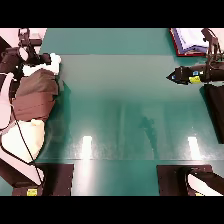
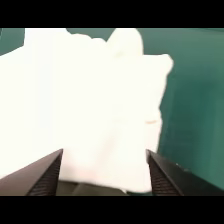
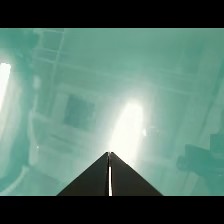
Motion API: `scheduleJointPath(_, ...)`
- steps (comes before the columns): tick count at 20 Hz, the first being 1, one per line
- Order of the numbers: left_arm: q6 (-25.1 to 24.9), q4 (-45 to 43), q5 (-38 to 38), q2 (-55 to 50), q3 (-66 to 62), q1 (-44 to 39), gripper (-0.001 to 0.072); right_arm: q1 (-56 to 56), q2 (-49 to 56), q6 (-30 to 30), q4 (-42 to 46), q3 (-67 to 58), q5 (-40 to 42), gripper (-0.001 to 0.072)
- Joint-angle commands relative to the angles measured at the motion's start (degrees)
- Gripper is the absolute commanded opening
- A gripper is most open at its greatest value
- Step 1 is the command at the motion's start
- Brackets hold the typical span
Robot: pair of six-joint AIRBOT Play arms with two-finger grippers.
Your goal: Fold the shirts.
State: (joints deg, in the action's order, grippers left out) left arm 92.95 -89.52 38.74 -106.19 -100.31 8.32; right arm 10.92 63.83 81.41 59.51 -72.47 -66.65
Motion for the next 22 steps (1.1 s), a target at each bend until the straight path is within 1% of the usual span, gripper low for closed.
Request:
scheduleJointPath(1, -0.4, -0.2, -1.5, -5.9, -2.6, 0.9, 0.062, 0.1, 0.0, 0.0, 0.0, 0.0, -0.7, 0.0016)
scheduleJointPath(5, -0.4, -0.1, -2.8, -7.1, -3.4, 0.9, 0.0618, 0.1, 0.0, 0.0, 0.0, 0.0, -1.1, 0.0016)
scheduleJointPath(6, -0.3, -0.1, -2.1, -7.1, -4.3, 0.9, 0.0611, 0.1, 0.0, 0.0, 0.0, 0.0, -0.9, 0.0016)
scheduleJointPath(7, -0.3, -0.1, -0.9, -7.1, -5.6, 0.9, 0.0432, 0.1, 0.0, 0.0, 0.0, 0.0, -0.9, 0.0016)
scheduleJointPath(8, -0.3, -0.1, 1.4, -7.1, -7.5, 0.9, 0.0169, 0.1, 0.0, 0.0, 0.0, 0.0, -1.0, 0.0016)
scheduleJointPath(9, -0.4, -0.1, 3.5, -7.1, -9.4, 0.9, 0.0041, 0.1, 0.0, 0.0, 0.0, 0.0, -1.0, 0.0017)
scheduleJointPath(10, -0.3, -0.1, 6.6, -7.1, -12.1, 0.9, 0.0029, 0.1, 0.0, 0.0, 0.0, 0.0, -0.9, 0.0017)
scheduleJointPath(12, -0.4, -0.1, 13.2, -6.8, -18.7, 0.8, 0.003, 0.1, 0.0, 0.0, 0.0, -0.8, -0.8, 0.0016)
scheduleJointPath(13, -0.4, -0.1, 14.4, -5.1, -20.2, 0.8, 0.0029, 0.1, 0.0, 0.0, 0.0, -2.3, -0.8, 0.0016)
scheduleJointPath(15, -0.4, 0.0, 13.6, 1.5, -20.1, 0.4, 0.0029, 0.0, 0.0, 0.0, 0.1, -7.1, -0.8, 0.0016)
scheduleJointPath(17, -1.1, -0.1, 14.4, 9.5, -20.1, -0.5, 0.0029, -0.1, 0.0, 0.0, 0.6, -12.8, -0.3, 0.0016)
scheduleJointPath(19, -4.1, -0.1, 17.8, 17.9, -20.1, -2.1, 0.0029, -0.1, 0.0, 0.0, 0.7, -18.3, -0.4, 0.0016)
scheduleJointPath(22, -7.5, -0.1, 25.6, 29.7, -20.1, -7.5, 0.0029, -0.1, 0.0, 0.0, 0.7, -24.8, -0.5, 0.0016)
